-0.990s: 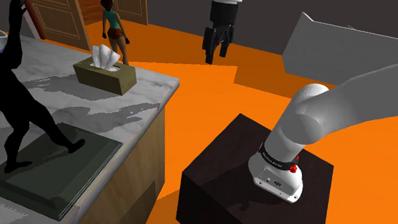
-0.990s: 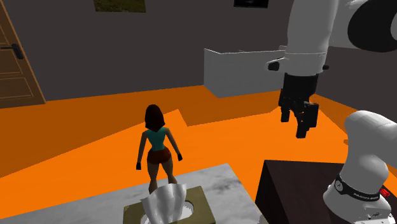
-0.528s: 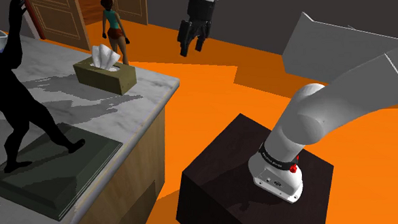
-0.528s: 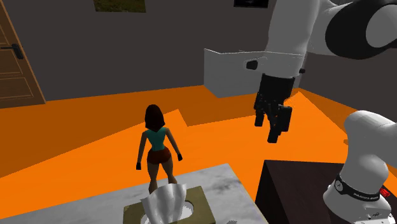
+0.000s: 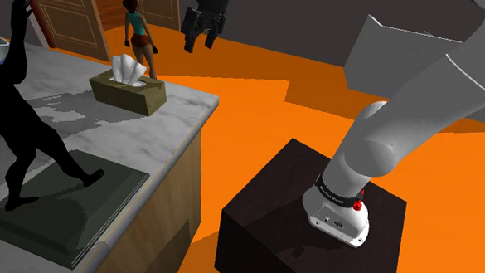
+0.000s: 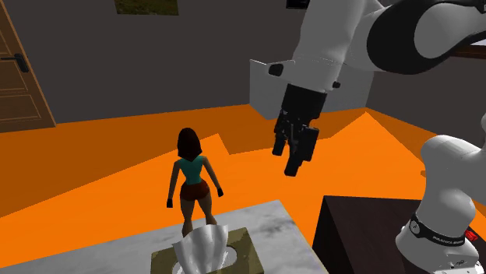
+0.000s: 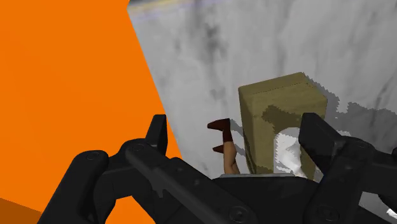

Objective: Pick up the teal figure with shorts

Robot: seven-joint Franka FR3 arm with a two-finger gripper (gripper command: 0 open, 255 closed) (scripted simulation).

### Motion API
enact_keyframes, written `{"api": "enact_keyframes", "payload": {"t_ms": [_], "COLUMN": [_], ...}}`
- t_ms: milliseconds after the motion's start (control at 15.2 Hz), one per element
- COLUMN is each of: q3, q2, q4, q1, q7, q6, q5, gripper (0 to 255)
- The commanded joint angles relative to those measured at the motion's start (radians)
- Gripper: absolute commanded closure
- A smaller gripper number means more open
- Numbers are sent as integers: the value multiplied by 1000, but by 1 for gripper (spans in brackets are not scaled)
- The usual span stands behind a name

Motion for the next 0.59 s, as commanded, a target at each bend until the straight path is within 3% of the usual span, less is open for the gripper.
{"api": "enact_keyframes", "payload": {"t_ms": [0,528], "q3": [3,19], "q2": [45,231], "q4": [44,258], "q1": [6,29], "q7": [-12,-55], "q6": [46,187], "q5": [9,40], "gripper": [0,0]}}
